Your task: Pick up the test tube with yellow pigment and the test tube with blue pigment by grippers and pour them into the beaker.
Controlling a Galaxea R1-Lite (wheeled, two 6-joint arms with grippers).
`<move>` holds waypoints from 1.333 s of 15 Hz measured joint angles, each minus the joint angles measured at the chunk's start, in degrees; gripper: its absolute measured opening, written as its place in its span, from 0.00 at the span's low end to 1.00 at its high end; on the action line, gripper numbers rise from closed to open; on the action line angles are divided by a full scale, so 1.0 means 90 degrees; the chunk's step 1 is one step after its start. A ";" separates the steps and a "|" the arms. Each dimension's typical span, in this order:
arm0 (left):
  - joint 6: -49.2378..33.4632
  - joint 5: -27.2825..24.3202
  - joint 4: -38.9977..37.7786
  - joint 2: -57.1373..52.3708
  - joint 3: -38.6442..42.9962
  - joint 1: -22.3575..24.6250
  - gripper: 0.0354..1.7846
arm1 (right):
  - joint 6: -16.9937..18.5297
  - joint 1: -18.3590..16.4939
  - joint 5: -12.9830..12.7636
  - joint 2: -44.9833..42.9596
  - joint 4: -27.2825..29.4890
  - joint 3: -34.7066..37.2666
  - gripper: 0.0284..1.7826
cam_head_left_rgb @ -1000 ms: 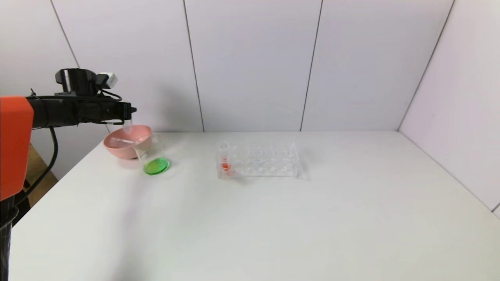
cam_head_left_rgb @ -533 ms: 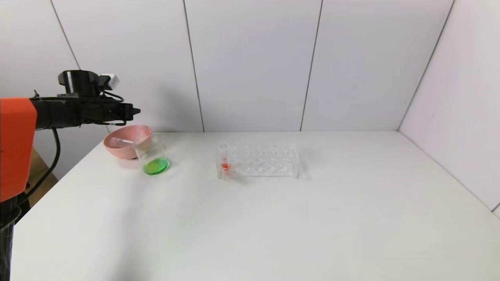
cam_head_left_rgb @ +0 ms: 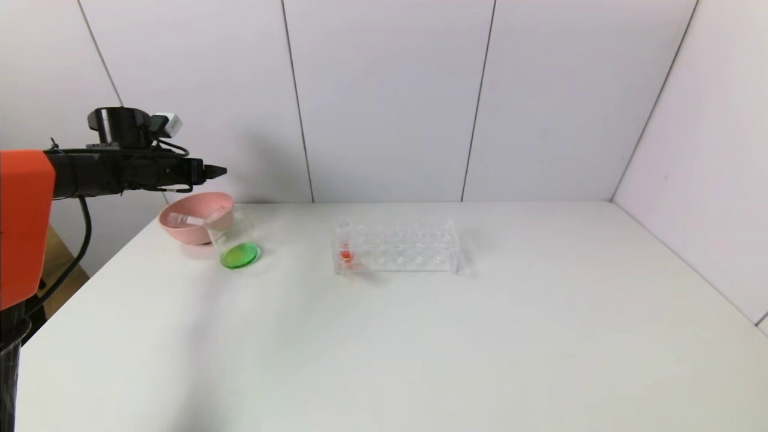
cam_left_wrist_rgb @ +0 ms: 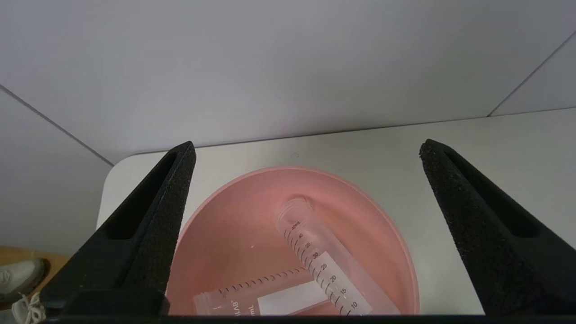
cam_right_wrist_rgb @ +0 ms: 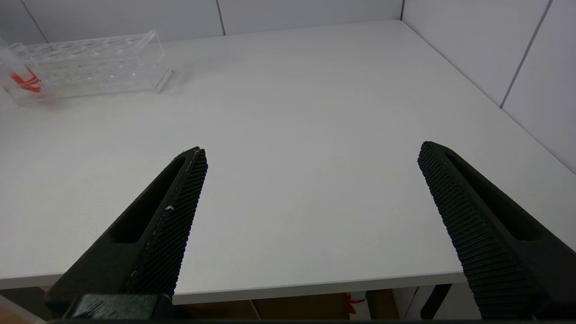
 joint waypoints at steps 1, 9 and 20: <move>0.0000 0.0000 0.0003 -0.0037 0.0015 0.0005 0.99 | 0.0003 0.0000 0.0000 0.0000 0.0000 0.0000 0.96; 0.0068 -0.0051 0.0114 -0.1369 0.0306 -0.0009 0.99 | 0.0003 -0.0003 0.0000 0.0001 0.0003 0.0000 0.96; -0.0444 -0.1428 0.1189 -0.6748 0.2784 0.0058 0.99 | 0.0003 -0.0003 0.0000 0.0000 0.0000 0.0000 0.96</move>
